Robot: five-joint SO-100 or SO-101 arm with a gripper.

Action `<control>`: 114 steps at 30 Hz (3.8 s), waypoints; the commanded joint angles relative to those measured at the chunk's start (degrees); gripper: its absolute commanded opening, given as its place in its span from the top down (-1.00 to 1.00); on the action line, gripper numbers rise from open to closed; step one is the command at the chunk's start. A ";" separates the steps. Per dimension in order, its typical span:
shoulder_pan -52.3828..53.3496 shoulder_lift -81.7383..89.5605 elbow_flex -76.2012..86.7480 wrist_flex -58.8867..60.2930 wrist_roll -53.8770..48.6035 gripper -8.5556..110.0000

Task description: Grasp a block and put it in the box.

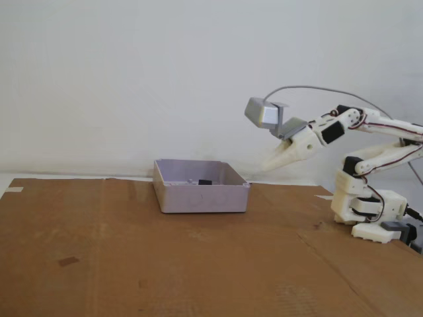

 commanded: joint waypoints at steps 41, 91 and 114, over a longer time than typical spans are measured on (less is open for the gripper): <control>-1.14 36.47 24.79 -1.93 0.70 0.86; -9.67 36.47 27.60 44.91 0.00 0.85; -9.40 36.47 27.60 44.91 0.00 0.85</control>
